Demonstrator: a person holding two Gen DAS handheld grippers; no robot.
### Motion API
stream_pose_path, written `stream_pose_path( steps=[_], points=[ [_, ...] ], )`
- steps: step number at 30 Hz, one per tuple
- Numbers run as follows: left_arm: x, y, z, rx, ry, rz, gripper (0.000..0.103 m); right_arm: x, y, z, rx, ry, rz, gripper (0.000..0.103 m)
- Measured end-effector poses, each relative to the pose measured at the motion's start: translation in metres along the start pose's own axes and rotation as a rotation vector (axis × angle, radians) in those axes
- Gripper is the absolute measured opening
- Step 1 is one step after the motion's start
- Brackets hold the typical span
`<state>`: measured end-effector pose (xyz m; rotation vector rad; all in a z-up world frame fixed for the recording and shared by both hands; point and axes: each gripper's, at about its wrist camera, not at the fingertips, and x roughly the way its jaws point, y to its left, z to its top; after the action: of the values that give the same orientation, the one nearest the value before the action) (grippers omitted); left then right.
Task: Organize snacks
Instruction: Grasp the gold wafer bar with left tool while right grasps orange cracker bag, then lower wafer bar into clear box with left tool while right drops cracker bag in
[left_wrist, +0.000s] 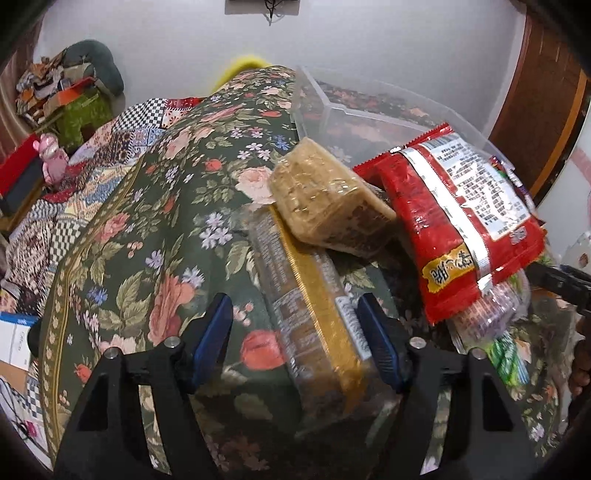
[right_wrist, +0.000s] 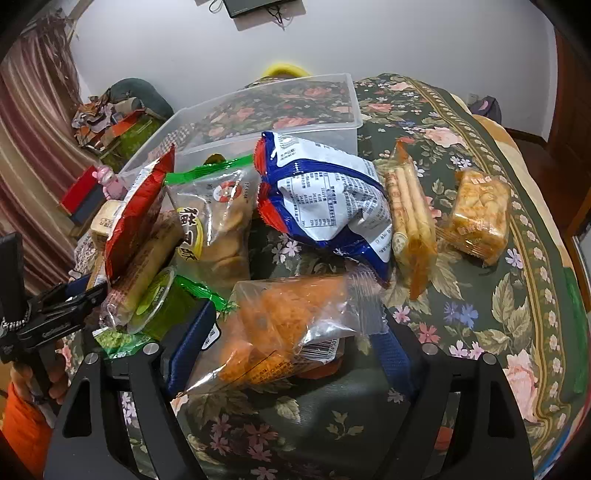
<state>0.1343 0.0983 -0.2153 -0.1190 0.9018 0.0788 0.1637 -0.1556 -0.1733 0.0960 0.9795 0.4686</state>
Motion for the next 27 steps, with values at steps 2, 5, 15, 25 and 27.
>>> stream_pose_path(
  steps=[2, 5, 15, 25, 27],
  points=[
    [0.007, -0.007, 0.003, 0.024, -0.01, 0.03, 0.062, -0.003, -0.001, 0.0, -0.001, -0.005, 0.006, 0.072],
    [0.011, -0.011, 0.004, 0.046, -0.037, 0.057, 0.053, -0.004, 0.001, 0.002, -0.022, -0.009, 0.003, 0.062],
    [-0.002, -0.004, -0.003, 0.073, -0.017, 0.039, 0.037, -0.011, 0.001, 0.002, -0.022, -0.013, 0.001, 0.054],
    [-0.042, 0.006, -0.018, 0.022, -0.027, 0.027, 0.035, -0.038, 0.002, 0.007, -0.029, -0.084, -0.012, 0.054],
    [-0.052, 0.007, -0.019, 0.022, -0.038, 0.029, 0.035, -0.043, 0.003, 0.01, -0.035, -0.098, -0.016, 0.054]
  ],
)
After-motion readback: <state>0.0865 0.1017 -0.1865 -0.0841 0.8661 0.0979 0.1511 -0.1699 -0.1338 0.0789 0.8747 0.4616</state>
